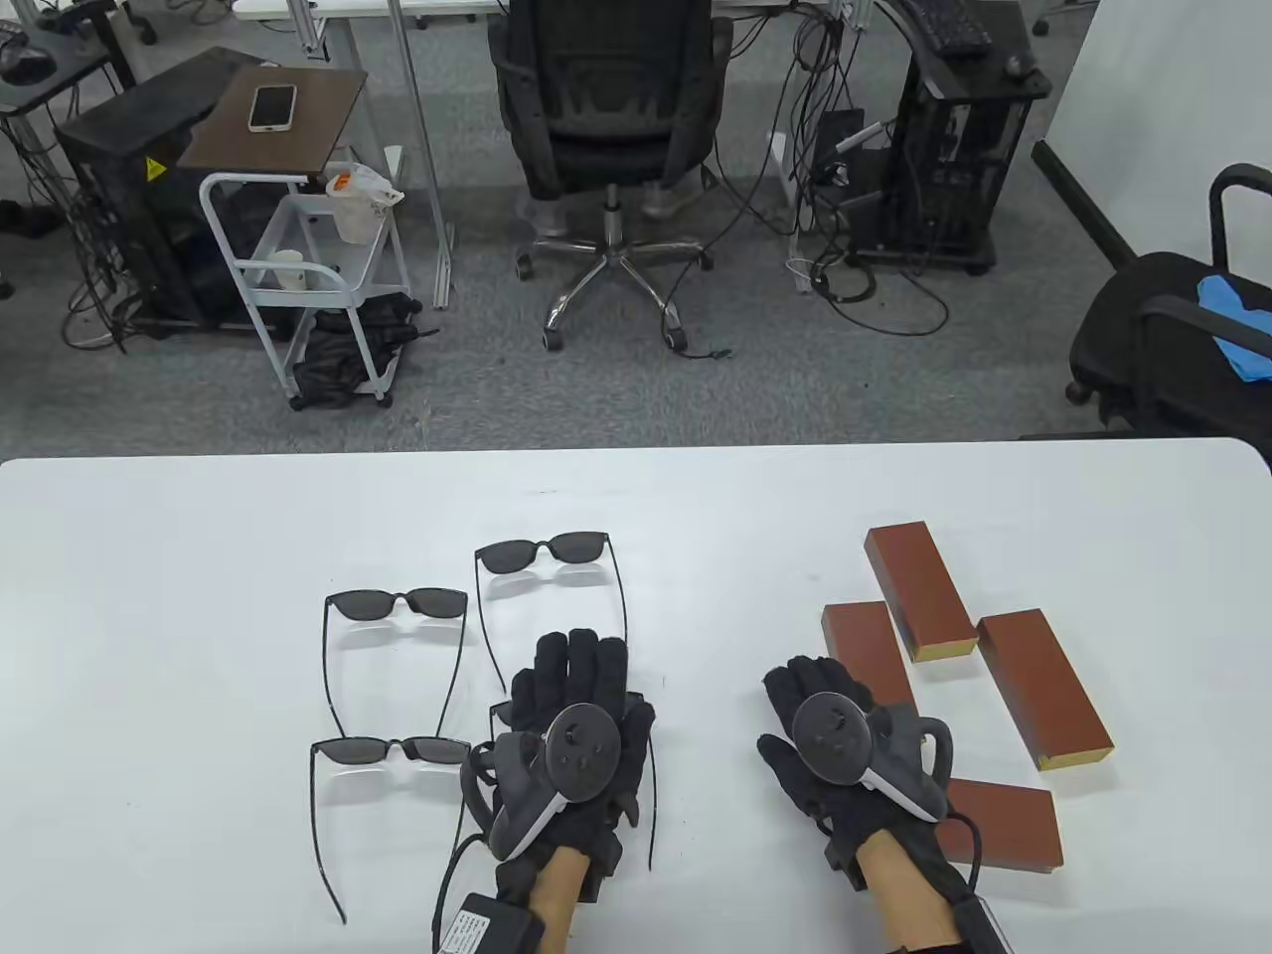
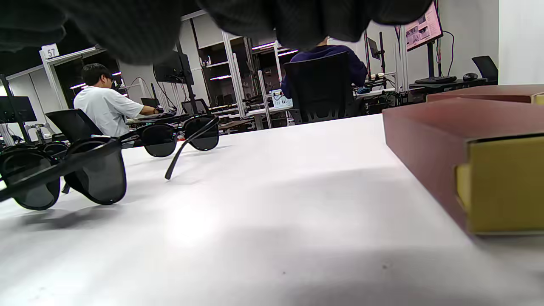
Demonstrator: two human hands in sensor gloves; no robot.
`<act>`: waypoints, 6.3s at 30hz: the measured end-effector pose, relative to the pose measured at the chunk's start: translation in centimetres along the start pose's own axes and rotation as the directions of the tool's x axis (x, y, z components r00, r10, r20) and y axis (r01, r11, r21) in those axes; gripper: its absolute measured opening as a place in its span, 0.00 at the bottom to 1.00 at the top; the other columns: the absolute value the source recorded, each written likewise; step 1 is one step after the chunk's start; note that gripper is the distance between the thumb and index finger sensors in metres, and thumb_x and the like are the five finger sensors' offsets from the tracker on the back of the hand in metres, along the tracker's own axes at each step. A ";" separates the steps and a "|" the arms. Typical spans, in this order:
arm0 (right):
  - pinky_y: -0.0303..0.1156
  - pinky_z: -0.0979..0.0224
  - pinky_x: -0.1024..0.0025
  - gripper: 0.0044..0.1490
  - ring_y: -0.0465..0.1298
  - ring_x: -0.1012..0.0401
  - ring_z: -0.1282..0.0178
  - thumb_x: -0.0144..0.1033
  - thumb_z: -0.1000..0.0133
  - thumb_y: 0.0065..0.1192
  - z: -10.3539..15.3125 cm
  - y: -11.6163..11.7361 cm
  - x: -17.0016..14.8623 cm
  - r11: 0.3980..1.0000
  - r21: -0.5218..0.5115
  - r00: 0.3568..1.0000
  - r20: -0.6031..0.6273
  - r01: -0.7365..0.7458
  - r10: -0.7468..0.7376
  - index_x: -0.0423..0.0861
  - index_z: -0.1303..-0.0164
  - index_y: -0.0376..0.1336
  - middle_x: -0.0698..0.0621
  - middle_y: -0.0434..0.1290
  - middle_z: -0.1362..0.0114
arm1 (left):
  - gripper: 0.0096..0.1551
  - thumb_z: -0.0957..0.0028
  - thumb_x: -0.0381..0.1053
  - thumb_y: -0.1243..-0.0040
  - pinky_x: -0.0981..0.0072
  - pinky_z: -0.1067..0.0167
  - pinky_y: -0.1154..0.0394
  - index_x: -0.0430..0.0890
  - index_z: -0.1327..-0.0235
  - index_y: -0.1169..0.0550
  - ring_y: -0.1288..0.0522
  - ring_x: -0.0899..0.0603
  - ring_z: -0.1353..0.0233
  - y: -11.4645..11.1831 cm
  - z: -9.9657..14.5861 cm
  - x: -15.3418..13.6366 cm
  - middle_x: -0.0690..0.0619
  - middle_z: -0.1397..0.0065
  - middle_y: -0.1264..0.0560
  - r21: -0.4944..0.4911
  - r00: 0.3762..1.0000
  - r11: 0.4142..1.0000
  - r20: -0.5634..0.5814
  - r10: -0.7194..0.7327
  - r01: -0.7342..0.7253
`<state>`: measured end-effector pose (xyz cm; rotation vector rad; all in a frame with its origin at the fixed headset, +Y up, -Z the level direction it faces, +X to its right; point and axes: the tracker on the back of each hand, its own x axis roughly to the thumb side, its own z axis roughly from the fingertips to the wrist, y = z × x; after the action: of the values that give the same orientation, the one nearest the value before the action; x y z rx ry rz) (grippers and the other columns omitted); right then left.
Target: Slide to open storage boxes and store sunglasses
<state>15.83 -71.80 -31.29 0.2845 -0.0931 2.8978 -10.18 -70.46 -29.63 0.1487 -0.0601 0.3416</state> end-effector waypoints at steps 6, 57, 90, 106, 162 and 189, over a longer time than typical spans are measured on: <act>0.57 0.24 0.49 0.42 0.56 0.45 0.22 0.56 0.58 0.61 0.0 0.1 0.1 1.000 0.005 1.000 0.006 -0.008 0.008 0.53 0.34 0.55 0.48 0.57 0.22 | 0.41 0.54 0.70 0.55 0.44 0.23 0.50 0.61 0.23 0.39 0.54 0.46 0.15 0.0 0.0 -0.2 0.59 0.15 0.45 -0.005 1.000 1.000 -0.002 0.003 -0.003; 0.59 0.24 0.49 0.41 0.59 0.45 0.23 0.55 0.58 0.62 -0.2 -0.2 0.0 1.000 0.013 1.000 0.020 0.018 -0.018 0.53 0.35 0.57 0.47 0.59 0.22 | 0.39 0.62 0.60 0.25 0.43 0.38 0.28 0.60 0.33 0.23 0.27 0.40 0.27 1.1 -4.1 -4.4 0.55 0.24 0.25 -0.249 0.862 0.836 -0.003 -0.506 0.490; 0.66 0.27 0.51 0.37 0.66 0.46 0.27 0.45 0.58 0.68 -0.2 -0.6 -0.8 0.999 -0.020 0.999 0.011 0.042 -0.041 0.54 0.37 0.59 0.48 0.65 0.25 | 0.23 0.52 0.49 0.37 0.44 0.42 0.27 0.60 0.43 0.17 0.22 0.42 0.35 0.0 -5.6 -1.7 0.56 0.34 0.19 -0.333 0.907 0.849 0.052 -0.417 0.410; 0.77 0.36 0.58 0.37 0.79 0.52 0.36 0.41 0.65 0.78 -0.4 -1.4 -1.7 0.882 -0.065 0.884 0.077 0.467 -0.462 0.56 0.43 0.65 0.51 0.76 0.34 | 0.23 0.51 0.50 0.40 0.44 0.43 0.27 0.62 0.41 0.18 0.22 0.42 0.36 3.0 -3.0 5.4 0.56 0.36 0.19 -0.220 0.930 0.931 0.293 -0.221 0.291; 0.87 0.65 0.64 0.35 0.91 0.57 0.69 0.44 0.57 0.71 0.8 -1.9 -1.7 0.419 -0.306 0.443 0.012 0.855 -0.896 0.46 0.42 0.62 0.50 0.88 0.64 | 0.39 0.45 0.67 0.58 0.49 0.46 0.25 0.54 0.21 0.37 0.23 0.41 0.37 -2.2 -0.5 -1.6 0.45 0.25 0.28 -0.103 0.151 0.127 -0.281 0.948 -0.987; 0.84 0.55 0.55 0.38 0.88 0.48 0.58 0.64 0.56 0.53 0.7 -0.7 -1.9 0.249 -0.223 0.276 0.097 0.942 -0.956 0.48 0.48 0.69 0.44 0.86 0.54 | 0.31 0.47 0.54 0.40 0.54 0.56 0.18 0.49 0.29 0.27 0.15 0.45 0.49 -2.2 -0.6 -3.0 0.47 0.35 0.19 -0.002 0.304 0.316 -0.279 0.911 -0.949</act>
<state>17.97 -71.61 -31.00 0.1187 -0.1808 1.5859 -12.28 -73.44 -30.75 -0.1310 0.0685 1.5832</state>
